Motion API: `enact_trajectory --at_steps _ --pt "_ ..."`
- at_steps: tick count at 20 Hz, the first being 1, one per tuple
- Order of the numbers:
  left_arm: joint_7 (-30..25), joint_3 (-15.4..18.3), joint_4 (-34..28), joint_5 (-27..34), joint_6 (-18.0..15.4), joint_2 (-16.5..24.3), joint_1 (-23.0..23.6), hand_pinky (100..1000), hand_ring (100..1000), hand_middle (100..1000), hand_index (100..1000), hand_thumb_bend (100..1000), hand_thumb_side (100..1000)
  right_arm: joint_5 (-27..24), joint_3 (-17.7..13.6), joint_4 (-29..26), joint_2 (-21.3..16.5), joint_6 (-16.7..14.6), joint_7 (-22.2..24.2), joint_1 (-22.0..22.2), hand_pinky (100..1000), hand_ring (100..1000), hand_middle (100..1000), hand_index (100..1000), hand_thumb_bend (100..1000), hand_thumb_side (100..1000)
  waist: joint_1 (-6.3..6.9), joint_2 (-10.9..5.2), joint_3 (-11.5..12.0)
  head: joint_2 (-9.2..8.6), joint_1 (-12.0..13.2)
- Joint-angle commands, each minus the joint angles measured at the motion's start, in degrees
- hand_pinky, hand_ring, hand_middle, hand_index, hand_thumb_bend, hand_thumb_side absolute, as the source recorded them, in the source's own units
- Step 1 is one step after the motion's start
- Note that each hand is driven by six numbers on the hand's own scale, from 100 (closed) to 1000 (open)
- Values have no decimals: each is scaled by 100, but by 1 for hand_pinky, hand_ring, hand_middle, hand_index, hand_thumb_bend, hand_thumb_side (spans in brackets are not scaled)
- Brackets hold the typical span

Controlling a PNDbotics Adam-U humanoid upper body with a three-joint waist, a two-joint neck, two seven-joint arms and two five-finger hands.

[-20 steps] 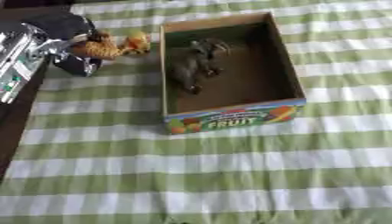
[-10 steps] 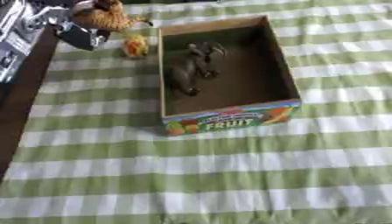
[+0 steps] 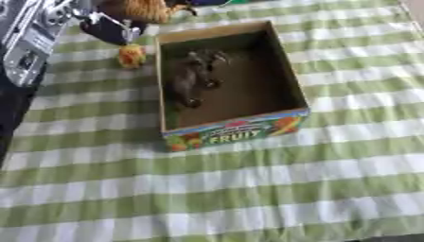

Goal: Pick up objects on the table and place them in the box.

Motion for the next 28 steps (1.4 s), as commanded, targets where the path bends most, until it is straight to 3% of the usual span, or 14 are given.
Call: enact_trajectory --at_steps 1,9,20,23,28 --pt "56 -28 19 -152 20 -304 -230 418 592 531 514 100 265 -50 -77 -110 -49 -17 -26 -104 776 822 761 859 100 1000 -41 -118 -15 -81 43" --pt "425 -263 550 -933 -8 -1247 -201 412 590 532 520 100 267 -91 -62 -110 65 -29 -2 -172 776 822 760 859 100 1000 -67 -66 -82 -135 178" --pt "763 -404 1188 -1204 -19 -1644 70 423 599 550 556 100 266 -92 -89 -110 104 -22 -4 -165 777 822 760 856 100 1000 -56 -32 -74 -74 241" --pt "658 -455 1316 -1229 -89 -1680 89 447 625 585 604 100 259 -92 -92 -110 110 -16 -3 -162 777 822 759 856 100 1000 -51 -22 -74 -81 243" --pt "364 -517 1381 -1307 -314 -1697 72 507 715 701 770 100 423 -89 -101 -110 124 4 4 -151 777 822 759 855 100 1000 -41 -15 -78 -83 243"
